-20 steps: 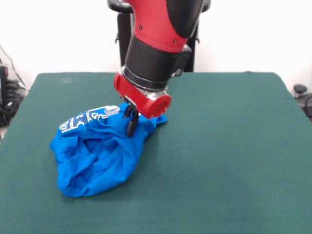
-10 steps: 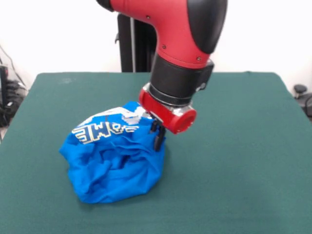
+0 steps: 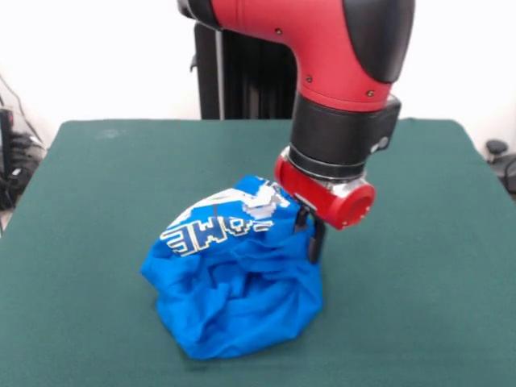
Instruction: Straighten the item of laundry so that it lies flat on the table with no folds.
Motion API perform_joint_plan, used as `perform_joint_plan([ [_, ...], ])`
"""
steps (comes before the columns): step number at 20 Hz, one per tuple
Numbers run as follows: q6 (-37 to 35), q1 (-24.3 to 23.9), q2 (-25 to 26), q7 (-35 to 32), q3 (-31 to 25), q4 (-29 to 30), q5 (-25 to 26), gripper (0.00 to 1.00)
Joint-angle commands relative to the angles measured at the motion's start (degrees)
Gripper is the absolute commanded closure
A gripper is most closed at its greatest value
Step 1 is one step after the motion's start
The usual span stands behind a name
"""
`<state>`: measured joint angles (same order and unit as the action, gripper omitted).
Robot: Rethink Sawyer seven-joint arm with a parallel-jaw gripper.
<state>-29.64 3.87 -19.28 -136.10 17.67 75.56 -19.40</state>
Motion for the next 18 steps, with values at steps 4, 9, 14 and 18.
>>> perform_joint_plan([
  [4, -5.0, 2.3, 0.0, -13.2, -7.1, 2.4, -5.2, 0.0],
  [9, -10.7, 0.8, -5.0, -10.2, -7.0, 2.8, -5.8, 0.0],
  [14, -12.7, -0.7, -6.9, -7.6, -7.2, 2.6, -4.8, 0.0],
  [18, -7.5, 0.5, -2.2, -10.1, -3.0, -0.1, -2.4, 0.0],
])
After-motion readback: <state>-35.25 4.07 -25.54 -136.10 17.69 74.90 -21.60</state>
